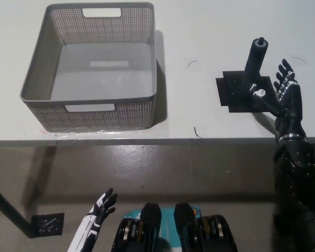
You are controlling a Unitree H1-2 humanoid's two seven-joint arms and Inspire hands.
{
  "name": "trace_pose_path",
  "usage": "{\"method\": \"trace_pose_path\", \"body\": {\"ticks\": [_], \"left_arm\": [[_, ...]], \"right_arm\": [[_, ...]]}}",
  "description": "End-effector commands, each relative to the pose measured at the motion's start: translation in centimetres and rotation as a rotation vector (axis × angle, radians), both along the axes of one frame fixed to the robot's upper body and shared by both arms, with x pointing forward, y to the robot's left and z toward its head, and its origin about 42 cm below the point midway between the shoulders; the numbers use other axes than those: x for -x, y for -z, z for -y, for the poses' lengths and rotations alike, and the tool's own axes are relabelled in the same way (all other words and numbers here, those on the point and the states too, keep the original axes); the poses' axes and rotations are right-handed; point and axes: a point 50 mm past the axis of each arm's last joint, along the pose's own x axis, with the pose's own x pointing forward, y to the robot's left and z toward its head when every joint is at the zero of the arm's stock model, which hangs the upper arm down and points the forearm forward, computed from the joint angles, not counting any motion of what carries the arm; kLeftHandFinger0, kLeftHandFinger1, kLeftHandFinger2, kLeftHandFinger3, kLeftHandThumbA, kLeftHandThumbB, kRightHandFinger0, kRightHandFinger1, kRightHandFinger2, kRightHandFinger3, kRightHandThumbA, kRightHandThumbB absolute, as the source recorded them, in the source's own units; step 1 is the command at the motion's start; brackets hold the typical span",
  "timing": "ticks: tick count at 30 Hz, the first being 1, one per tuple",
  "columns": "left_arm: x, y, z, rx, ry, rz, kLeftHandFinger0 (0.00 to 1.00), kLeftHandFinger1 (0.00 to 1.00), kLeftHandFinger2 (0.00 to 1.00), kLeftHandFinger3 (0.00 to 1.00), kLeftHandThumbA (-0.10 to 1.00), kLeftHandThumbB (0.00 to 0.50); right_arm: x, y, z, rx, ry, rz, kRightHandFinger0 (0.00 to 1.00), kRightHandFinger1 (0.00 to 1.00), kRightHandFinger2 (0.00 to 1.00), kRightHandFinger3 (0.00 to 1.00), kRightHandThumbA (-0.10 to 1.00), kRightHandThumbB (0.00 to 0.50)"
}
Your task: Use the right hand to pick up a electric screw driver and put it into a container on the left side
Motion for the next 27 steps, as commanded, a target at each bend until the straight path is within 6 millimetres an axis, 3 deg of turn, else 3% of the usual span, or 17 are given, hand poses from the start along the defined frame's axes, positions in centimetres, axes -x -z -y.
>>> {"method": "trace_pose_path", "body": {"ticks": [1,6,12,14,16,19,21,25,27], "left_arm": [[-0.2,-0.7,-0.4,0.004,0.019,0.05,1.0,1.0,1.0,1.0,0.99,0.276],[-0.3,-0.6,-0.5,-0.002,0.021,0.052,1.0,1.0,1.0,1.0,0.99,0.258],[-0.3,-0.6,-0.5,-0.005,0.015,0.049,1.0,1.0,1.0,1.0,1.0,0.28],[-0.3,-0.6,-0.5,-0.006,0.017,0.048,1.0,1.0,1.0,1.0,1.0,0.285],[-0.4,-0.6,-0.4,-0.011,0.021,0.052,1.0,1.0,1.0,1.0,1.0,0.281],[-0.5,-0.7,-0.5,-0.01,0.02,0.054,1.0,1.0,1.0,1.0,1.0,0.283],[-0.5,-0.7,-0.5,-0.015,0.02,0.059,1.0,1.0,1.0,1.0,1.0,0.274],[-0.4,-0.7,-0.5,-0.02,0.019,0.061,1.0,1.0,1.0,1.0,1.0,0.268],[-0.3,-0.7,-0.4,-0.014,0.023,0.059,1.0,1.0,1.0,1.0,1.0,0.267]], "right_arm": [[-1.9,-3.9,-0.2,0.004,-0.035,0.098,1.0,1.0,1.0,1.0,1.0,0.349],[-2.4,-4.1,-0.6,-0.019,-0.042,0.093,1.0,1.0,1.0,1.0,0.98,0.335],[-3.5,-4.6,-1.2,-0.013,-0.051,0.079,1.0,1.0,1.0,1.0,0.97,0.307],[-3.9,-4.7,-1.3,0.003,-0.057,0.066,1.0,1.0,1.0,1.0,0.98,0.332],[-4.5,-5.1,-1.5,0.017,-0.058,0.06,1.0,1.0,1.0,1.0,0.97,0.326],[-5.4,-5.7,-2.0,0.037,-0.062,0.046,1.0,1.0,1.0,1.0,0.99,0.397],[-6.0,-6.1,-2.6,0.065,-0.07,0.029,1.0,1.0,1.0,1.0,0.99,0.394],[-7.0,-6.9,-3.4,0.086,-0.082,-0.002,1.0,1.0,1.0,1.0,0.95,0.441],[-7.7,-7.6,-4.0,0.086,-0.097,-0.022,1.0,1.0,1.0,1.0,0.87,0.47]]}}
